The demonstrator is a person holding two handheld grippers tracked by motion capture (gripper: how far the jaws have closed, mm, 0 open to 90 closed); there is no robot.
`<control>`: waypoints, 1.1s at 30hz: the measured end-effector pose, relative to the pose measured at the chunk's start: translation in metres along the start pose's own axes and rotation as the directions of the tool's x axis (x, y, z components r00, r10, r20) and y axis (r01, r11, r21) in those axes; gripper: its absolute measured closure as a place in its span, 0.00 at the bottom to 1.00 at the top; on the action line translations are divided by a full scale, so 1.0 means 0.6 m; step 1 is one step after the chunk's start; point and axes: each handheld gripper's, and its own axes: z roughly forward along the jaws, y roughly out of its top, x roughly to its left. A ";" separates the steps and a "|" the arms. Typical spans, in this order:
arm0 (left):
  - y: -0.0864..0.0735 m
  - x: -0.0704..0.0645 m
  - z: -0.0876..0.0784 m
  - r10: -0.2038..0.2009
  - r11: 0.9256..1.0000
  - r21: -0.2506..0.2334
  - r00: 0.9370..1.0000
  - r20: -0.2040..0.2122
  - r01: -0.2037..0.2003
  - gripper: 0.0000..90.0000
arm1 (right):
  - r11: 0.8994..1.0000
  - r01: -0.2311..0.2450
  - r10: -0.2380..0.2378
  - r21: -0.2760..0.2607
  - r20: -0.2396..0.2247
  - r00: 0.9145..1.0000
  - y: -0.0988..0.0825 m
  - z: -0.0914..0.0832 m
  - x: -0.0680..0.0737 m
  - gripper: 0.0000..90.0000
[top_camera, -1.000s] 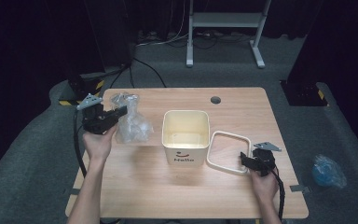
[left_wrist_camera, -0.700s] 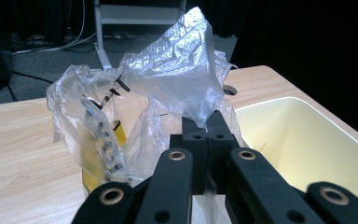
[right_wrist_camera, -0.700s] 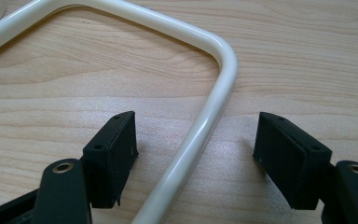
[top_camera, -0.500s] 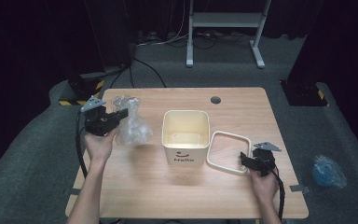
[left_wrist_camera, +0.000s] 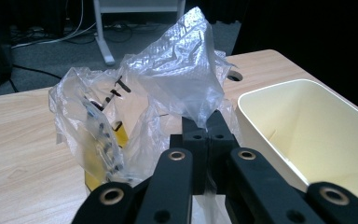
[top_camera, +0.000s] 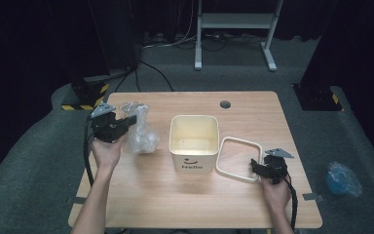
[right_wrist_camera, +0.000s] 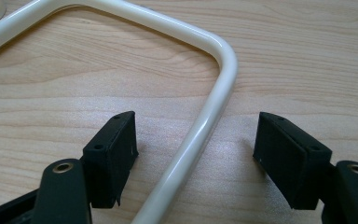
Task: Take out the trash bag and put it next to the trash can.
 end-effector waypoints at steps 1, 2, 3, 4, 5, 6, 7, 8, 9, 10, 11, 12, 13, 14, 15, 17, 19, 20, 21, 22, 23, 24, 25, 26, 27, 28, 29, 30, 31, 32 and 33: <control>0.000 0.001 0.000 0.008 1.000 0.012 1.000 0.003 -0.008 0.99 | 1.000 0.000 0.000 0.000 0.000 1.000 0.000 0.000 0.000 0.33; -0.001 0.000 0.004 0.002 1.000 0.002 1.000 0.000 -0.002 0.99 | 1.000 0.000 0.000 0.000 0.000 1.000 0.000 0.000 0.000 0.33; -0.001 0.000 0.005 0.001 1.000 0.006 1.000 -0.001 -0.001 0.99 | 1.000 0.002 -0.002 -0.001 0.000 1.000 0.000 0.000 0.000 0.33; -0.001 0.000 0.007 0.003 1.000 0.006 1.000 -0.003 -0.003 0.99 | 1.000 0.000 0.000 0.000 0.000 1.000 0.000 0.000 0.000 0.33; -0.001 0.000 0.008 0.004 1.000 0.006 1.000 -0.001 -0.004 0.99 | 1.000 0.002 -0.002 -0.001 0.000 1.000 0.000 0.000 0.000 0.33; -0.002 0.000 0.010 0.003 1.000 0.004 1.000 -0.002 -0.003 0.99 | 1.000 0.002 -0.002 -0.001 0.000 1.000 0.000 0.000 0.000 0.33; -0.002 -0.001 0.011 0.004 1.000 0.003 1.000 -0.002 -0.004 0.99 | 1.000 0.001 -0.001 0.000 0.000 1.000 0.000 0.000 0.000 0.33; -0.001 0.000 0.010 0.016 1.000 0.017 1.000 0.002 -0.016 0.99 | 1.000 0.000 0.000 0.000 0.000 1.000 0.000 0.000 0.000 0.33; -0.002 -0.002 0.013 0.004 1.000 0.002 1.000 -0.002 -0.004 0.99 | 1.000 0.000 0.000 0.000 0.000 1.000 0.000 0.000 0.000 0.33; -0.001 0.000 0.013 0.020 1.000 0.019 1.000 0.000 -0.020 0.99 | 1.000 0.000 0.000 0.000 0.000 1.000 0.000 0.000 0.000 0.33; -0.002 -0.002 0.017 0.006 1.000 0.004 1.000 -0.005 -0.006 0.99 | 1.000 0.002 -0.002 -0.001 0.000 1.000 0.000 0.000 0.000 0.33; -0.003 -0.002 0.019 0.006 1.000 0.006 1.000 -0.004 -0.006 0.99 | 1.000 0.000 0.000 0.000 0.000 1.000 0.000 0.000 0.000 0.33; -0.003 -0.002 0.020 0.006 1.000 0.007 1.000 -0.006 -0.006 0.99 | 1.000 0.000 0.000 0.000 0.000 1.000 0.000 0.000 0.000 0.33; -0.003 -0.002 0.022 0.006 1.000 0.007 1.000 -0.006 -0.006 0.99 | 1.000 -0.001 0.001 0.001 0.000 1.000 0.000 0.000 0.000 0.33; -0.003 -0.002 0.023 0.005 1.000 0.006 1.000 -0.003 -0.005 0.99 | 1.000 0.000 0.000 0.000 0.000 1.000 0.000 0.000 0.000 0.33; -0.003 -0.003 0.025 0.006 1.000 0.003 1.000 -0.005 -0.006 0.99 | 1.000 0.000 0.000 0.000 0.000 1.000 0.000 0.000 0.000 0.33; -0.003 -0.004 0.028 0.007 1.000 0.002 1.000 -0.002 -0.007 0.99 | 1.000 0.000 0.000 0.001 0.000 1.000 0.000 0.000 0.000 0.33; -0.003 -0.001 0.026 0.031 0.999 0.025 1.000 -0.001 -0.031 0.99 | 1.000 0.000 0.000 0.000 0.000 1.000 0.000 0.000 0.000 0.33; -0.004 -0.004 0.030 0.009 1.000 0.002 1.000 -0.006 -0.009 0.99 | 1.000 0.000 0.000 0.001 0.000 1.000 0.000 0.000 0.000 0.33; -0.004 -0.004 0.032 0.010 1.000 0.002 1.000 -0.007 -0.010 0.99 | 1.000 0.002 -0.002 -0.001 0.000 1.000 0.000 0.000 0.000 0.33; -0.004 -0.001 0.030 0.029 0.999 0.023 1.000 -0.002 -0.029 0.99 | 1.000 0.000 0.000 0.000 0.000 1.000 0.000 0.000 0.000 0.33; -0.004 -0.001 0.031 0.033 0.999 0.023 0.999 -0.003 -0.033 0.99 | 1.000 0.000 0.000 0.001 0.000 1.000 0.000 0.000 0.000 0.33; -0.005 -0.003 0.035 0.011 1.000 -0.002 1.000 -0.011 -0.011 0.99 | 1.000 0.000 0.000 0.000 0.000 1.000 0.000 0.000 0.000 0.33; -0.004 -0.001 0.033 0.034 0.999 0.023 0.999 -0.006 -0.034 0.99 | 1.000 0.000 0.000 0.000 0.000 1.000 0.000 0.000 0.000 0.33; -0.005 -0.003 0.037 0.012 1.000 -0.002 1.000 -0.010 -0.012 0.99 | 1.000 0.000 0.000 0.000 -0.001 1.000 0.000 0.000 0.000 0.33; -0.005 -0.003 0.038 0.012 1.000 -0.003 1.000 -0.010 -0.012 0.99 | 1.000 0.000 0.000 0.000 0.000 1.000 0.000 0.000 0.000 0.33; -0.004 0.000 0.037 0.037 0.999 0.020 0.999 -0.008 -0.037 0.99 | 1.000 0.002 -0.002 -0.001 0.000 1.000 0.000 0.000 0.000 0.33; -0.004 0.000 0.038 0.039 0.999 0.023 0.999 -0.010 -0.038 0.99 | 1.000 0.002 -0.002 -0.001 0.000 1.000 0.000 0.000 0.000 0.33; -0.005 -0.001 0.041 0.038 0.999 0.025 0.999 -0.010 -0.037 0.99 | 1.000 0.000 0.000 0.000 0.000 1.000 0.000 0.000 0.000 0.33; -0.005 0.000 0.042 0.043 0.999 0.025 0.999 -0.012 -0.042 0.99 | 1.000 0.000 0.000 0.000 -0.001 1.000 0.000 0.000 0.000 0.33; -0.006 -0.001 0.044 0.041 0.999 0.024 0.999 -0.011 -0.041 0.99 | 1.000 0.002 -0.002 -0.001 0.000 1.000 0.000 0.000 0.000 0.33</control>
